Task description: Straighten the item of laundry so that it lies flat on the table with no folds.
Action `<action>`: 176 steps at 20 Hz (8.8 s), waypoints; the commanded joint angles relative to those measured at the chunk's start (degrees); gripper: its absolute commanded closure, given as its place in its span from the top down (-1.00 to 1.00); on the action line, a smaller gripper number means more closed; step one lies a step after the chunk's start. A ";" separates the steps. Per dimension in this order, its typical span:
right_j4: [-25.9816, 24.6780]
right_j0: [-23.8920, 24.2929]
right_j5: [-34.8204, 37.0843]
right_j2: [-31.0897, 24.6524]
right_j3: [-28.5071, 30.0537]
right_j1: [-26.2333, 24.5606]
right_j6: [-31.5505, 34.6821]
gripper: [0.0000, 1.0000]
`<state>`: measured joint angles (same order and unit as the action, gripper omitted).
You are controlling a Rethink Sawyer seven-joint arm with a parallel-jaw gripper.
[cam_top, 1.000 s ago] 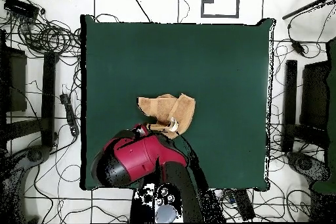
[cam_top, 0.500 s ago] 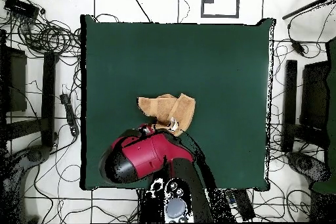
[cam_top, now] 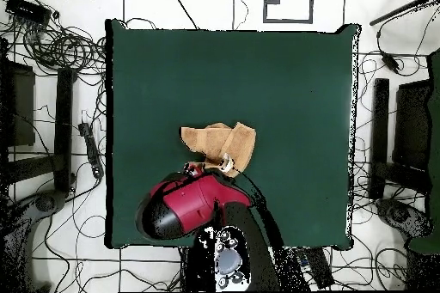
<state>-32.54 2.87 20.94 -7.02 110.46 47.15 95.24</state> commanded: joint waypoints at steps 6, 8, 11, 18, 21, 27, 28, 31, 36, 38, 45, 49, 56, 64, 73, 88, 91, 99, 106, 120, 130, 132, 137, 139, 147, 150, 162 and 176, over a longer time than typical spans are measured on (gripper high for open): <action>-6.18 1.45 -0.46 -3.25 -3.63 -6.68 -0.69 1.00; -6.40 1.79 -0.46 -3.48 -4.12 -6.89 -0.58 1.00; -6.78 1.75 -0.27 -3.71 -5.05 -7.59 -0.36 1.00; -6.77 2.26 -0.10 -4.20 -4.98 -7.32 0.19 1.00; -4.61 3.68 1.85 -5.77 -3.10 -3.78 -0.88 1.00; -1.59 5.14 5.39 -8.01 -1.29 0.44 -1.97 1.00; -1.18 5.56 5.74 -8.55 -1.07 0.59 -2.21 1.00; -0.50 5.96 6.36 -8.96 -0.19 1.99 -2.12 1.00; 0.28 6.04 6.70 -9.51 0.28 2.42 -1.94 1.00; -0.08 5.59 6.63 -9.12 -0.29 1.94 -1.60 1.00; -4.14 3.05 1.97 -6.13 -3.48 -3.87 1.38 1.00; -5.53 1.92 0.60 -4.85 -5.03 -5.72 1.95 1.00; -5.76 1.68 0.57 -4.54 -5.61 -6.45 1.05 1.00; -6.52 4.48 1.82 -4.89 -7.30 -5.72 -1.12 1.00; -8.38 3.22 -0.12 -3.01 -8.86 -7.75 1.17 1.00; -7.71 2.74 -2.11 -2.71 -10.87 -11.95 3.25 -1.00; -7.13 2.61 -0.98 -2.84 -10.78 -11.67 2.98 -1.00; -4.68 1.56 -1.13 -1.30 -7.43 -7.55 6.67 -1.00; 2.54 4.96 8.66 -6.17 1.46 7.43 -0.71 -1.00; 13.09 9.28 16.64 -11.39 6.63 15.49 -5.26 -1.00; 21.94 10.15 28.53 -10.38 10.43 29.99 -10.45 -1.00; 23.64 9.70 32.07 -8.75 10.82 33.67 -11.33 -1.00; 27.22 10.46 33.06 -7.86 11.91 36.44 -12.63 -1.00; 28.04 11.73 29.05 -7.97 12.59 34.03 -10.73 -1.00; 20.53 19.58 12.41 -11.65 9.57 19.63 -10.20 -1.00; 14.74 19.72 6.23 -12.56 4.98 11.19 -8.12 -1.00; 4.84 23.13 1.33 -16.92 -3.16 -0.15 -7.31 -1.00; 0.57 19.48 -1.60 -14.18 -4.71 -3.92 2.94 -1.00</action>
<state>-30.04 26.35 22.67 -17.92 107.01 45.12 95.23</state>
